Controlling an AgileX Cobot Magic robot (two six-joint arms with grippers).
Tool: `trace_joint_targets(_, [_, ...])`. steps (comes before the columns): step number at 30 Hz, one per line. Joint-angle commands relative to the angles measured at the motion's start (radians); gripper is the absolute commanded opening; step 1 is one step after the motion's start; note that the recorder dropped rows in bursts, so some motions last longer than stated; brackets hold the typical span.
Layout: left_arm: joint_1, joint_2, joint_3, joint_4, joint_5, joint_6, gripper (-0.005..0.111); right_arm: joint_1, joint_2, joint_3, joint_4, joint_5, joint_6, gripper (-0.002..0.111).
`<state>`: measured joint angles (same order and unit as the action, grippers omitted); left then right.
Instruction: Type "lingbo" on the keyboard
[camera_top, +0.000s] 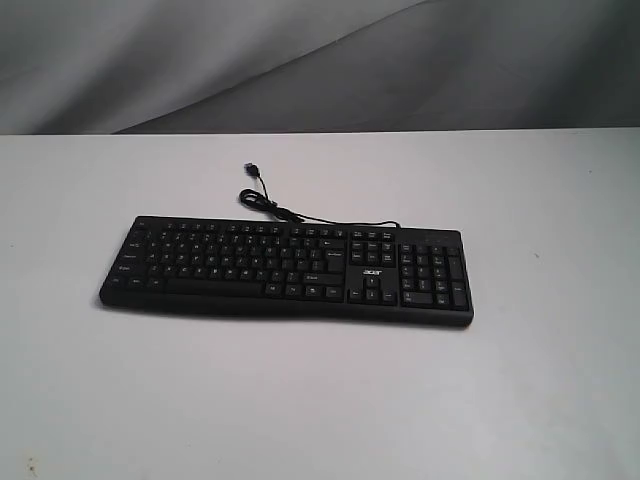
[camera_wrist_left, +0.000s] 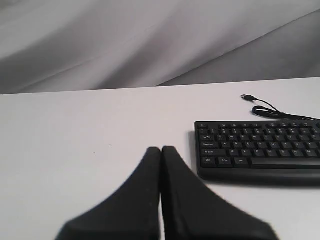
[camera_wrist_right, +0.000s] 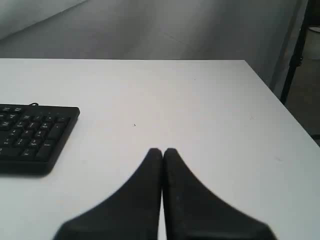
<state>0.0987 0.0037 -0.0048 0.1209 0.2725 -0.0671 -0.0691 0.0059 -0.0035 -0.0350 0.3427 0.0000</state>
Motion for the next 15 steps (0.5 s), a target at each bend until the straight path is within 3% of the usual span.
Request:
trace_joint_targets(1, [0.001, -0.004, 0.005, -0.004, -0.007, -0.002, 0.001, -0.002, -0.006, 0.003, 0.005, 0.000, 0.006, 0.000])
trace_joint_targets(8, [0.001, -0.004, 0.005, -0.004, -0.007, -0.002, 0.001, -0.002, -0.006, 0.003, -0.013, -0.237, 0.000, 0.000])
trace_joint_targets(15, [0.001, -0.004, 0.005, -0.004, -0.007, -0.002, 0.001, -0.002, -0.006, 0.003, -0.013, -0.291, 0.000, 0.000])
